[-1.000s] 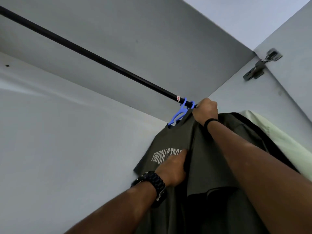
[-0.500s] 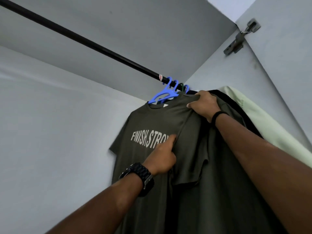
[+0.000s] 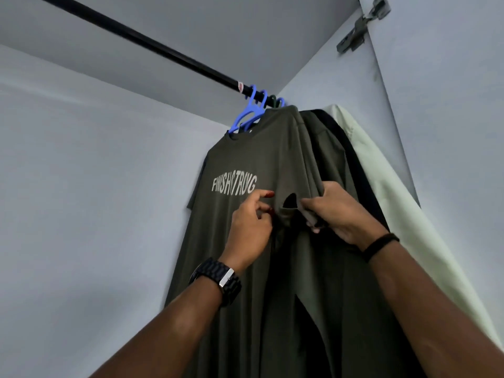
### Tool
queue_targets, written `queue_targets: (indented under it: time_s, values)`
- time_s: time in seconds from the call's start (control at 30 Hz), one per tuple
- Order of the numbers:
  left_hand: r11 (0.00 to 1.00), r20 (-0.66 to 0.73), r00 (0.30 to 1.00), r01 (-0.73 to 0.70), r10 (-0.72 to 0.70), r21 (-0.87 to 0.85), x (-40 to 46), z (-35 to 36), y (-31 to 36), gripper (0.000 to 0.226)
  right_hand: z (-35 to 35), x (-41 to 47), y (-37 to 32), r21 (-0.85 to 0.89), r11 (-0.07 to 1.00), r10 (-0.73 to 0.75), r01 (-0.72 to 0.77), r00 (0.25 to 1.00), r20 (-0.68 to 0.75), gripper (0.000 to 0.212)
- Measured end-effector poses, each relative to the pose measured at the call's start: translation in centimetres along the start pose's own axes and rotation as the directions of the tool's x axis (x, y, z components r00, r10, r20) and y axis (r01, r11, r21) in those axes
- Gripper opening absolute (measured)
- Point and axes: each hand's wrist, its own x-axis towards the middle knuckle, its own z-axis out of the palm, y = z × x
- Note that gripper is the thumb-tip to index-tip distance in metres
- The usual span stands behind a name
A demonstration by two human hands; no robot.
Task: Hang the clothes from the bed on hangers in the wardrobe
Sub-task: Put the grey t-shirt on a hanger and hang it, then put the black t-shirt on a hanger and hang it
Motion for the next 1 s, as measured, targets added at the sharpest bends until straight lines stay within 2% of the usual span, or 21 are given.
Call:
queue_targets:
  time_s: [0.13,0.33,0.5,0.67,0.77,0.87,1.0]
  values:
    - [0.991,0.076,0.988,0.137,-0.135,-0.010,-5.0,0.1,1.3,0.041,0.5,-4.6,2.3,0.036,0.998,0.049,-0.049,0.999,-0.015,0.005]
    - [0.971,0.095,0.967,0.237,-0.238,0.021,-12.2,0.2,5.1,0.040,0.8,-12.0,4.1,0.190,0.977,0.094,-0.098,0.995,0.032,0.012]
    - [0.933,0.000,0.935,0.353,-0.354,0.069,-19.8,0.8,10.3,0.037,-0.2,-19.7,4.4,0.287,0.940,0.134,-0.183,0.974,0.180,0.005]
    - [0.859,-0.112,0.862,0.505,-0.495,0.084,-29.8,1.6,15.7,0.033,-1.9,-29.4,4.7,0.304,0.912,0.158,-0.277,0.918,0.363,0.005]
    - [0.778,-0.187,0.777,0.623,-0.601,0.084,-35.4,0.9,19.2,0.036,-2.2,-35.1,4.1,0.315,0.866,0.205,-0.388,0.851,0.485,0.006]
    - [0.685,-0.269,0.681,0.722,-0.681,0.097,-41.6,-0.7,23.1,0.040,-1.8,-41.0,2.9,0.306,0.799,0.235,-0.518,0.737,0.634,0.008]
    - [0.582,-0.393,0.550,0.812,-0.737,0.047,-49.3,-2.9,28.2,0.038,-0.3,-48.5,1.4,0.250,0.751,0.205,-0.611,0.576,0.792,0.010]
